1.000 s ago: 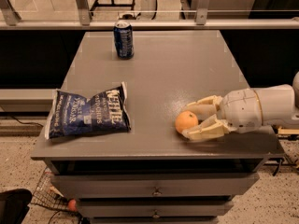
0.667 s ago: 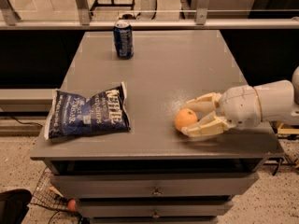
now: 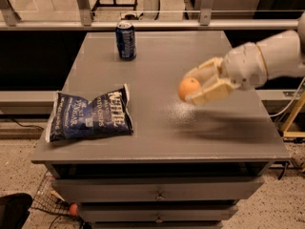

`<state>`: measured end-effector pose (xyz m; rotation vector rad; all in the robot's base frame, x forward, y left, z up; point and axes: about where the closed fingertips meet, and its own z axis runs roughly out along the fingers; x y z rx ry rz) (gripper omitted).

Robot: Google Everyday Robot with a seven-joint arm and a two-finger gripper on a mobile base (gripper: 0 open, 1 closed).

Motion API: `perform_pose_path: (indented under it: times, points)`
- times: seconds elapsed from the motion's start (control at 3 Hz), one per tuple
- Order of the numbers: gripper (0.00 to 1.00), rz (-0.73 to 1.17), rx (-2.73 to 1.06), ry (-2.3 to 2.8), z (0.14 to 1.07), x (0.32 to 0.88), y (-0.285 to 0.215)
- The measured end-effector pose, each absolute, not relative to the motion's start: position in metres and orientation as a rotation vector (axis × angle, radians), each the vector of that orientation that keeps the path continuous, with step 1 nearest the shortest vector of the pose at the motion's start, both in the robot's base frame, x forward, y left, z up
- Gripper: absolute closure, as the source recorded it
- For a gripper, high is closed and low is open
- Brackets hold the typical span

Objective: Move orange near pepsi can

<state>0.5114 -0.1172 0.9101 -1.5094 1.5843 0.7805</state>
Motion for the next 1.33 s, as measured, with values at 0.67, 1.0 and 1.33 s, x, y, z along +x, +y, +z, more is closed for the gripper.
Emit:
perform_pose_path:
  times: [0.67,1.0,1.33]
  points:
    - [1.0,0.751,-1.532,1.567,0.954,0.597,-0.108]
    - [1.0,0.646,-1.47,1.533,0.967,0.636,-0.104]
    - [1.0,0.558,-1.373,1.532,0.957,0.669,-0.103]
